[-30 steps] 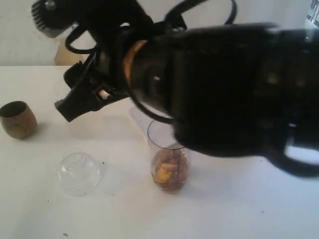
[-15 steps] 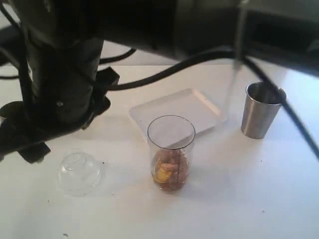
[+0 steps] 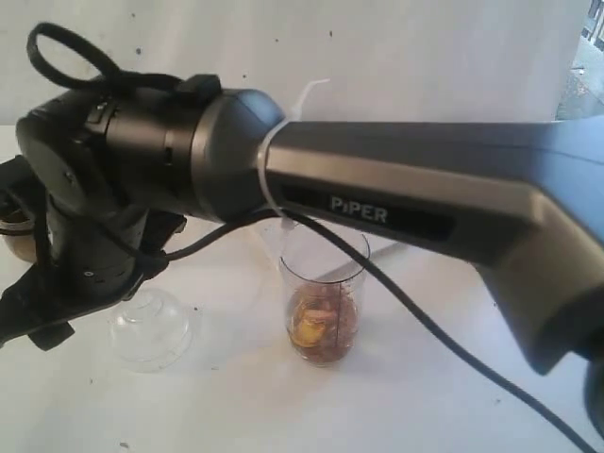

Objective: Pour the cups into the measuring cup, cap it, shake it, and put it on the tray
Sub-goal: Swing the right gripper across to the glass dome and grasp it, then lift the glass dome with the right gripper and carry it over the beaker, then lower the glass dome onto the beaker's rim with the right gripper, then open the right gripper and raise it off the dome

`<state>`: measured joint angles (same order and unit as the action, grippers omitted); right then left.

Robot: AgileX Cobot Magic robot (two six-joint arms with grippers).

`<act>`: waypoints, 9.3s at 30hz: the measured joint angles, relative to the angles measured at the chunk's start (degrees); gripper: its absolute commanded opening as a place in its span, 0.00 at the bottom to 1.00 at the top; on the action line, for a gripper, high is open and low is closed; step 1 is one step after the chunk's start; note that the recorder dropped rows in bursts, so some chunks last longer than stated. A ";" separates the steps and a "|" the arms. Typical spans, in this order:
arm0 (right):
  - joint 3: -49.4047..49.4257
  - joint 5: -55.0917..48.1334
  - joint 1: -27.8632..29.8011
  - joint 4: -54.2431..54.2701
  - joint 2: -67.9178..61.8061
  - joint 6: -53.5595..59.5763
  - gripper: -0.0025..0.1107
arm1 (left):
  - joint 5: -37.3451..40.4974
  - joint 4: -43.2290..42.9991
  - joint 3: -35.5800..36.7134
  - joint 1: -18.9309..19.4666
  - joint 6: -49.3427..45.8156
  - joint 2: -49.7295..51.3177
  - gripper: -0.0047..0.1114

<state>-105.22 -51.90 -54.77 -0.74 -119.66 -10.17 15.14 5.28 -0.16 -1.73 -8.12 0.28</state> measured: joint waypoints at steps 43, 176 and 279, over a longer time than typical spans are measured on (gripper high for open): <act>-0.21 5.34 3.80 -5.37 -7.74 -9.85 0.52 | 0.00 0.00 0.00 0.00 0.00 0.00 0.04; 23.75 -4.40 19.15 -4.26 28.56 -3.32 0.02 | 0.00 0.00 0.00 0.00 0.00 0.00 0.04; 31.81 4.51 19.15 -2.76 35.80 6.95 0.02 | 0.00 0.00 0.00 0.00 0.00 0.00 0.04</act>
<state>-73.41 -47.39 -35.63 -3.51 -83.87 -3.22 15.14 5.28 -0.16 -1.73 -8.12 0.28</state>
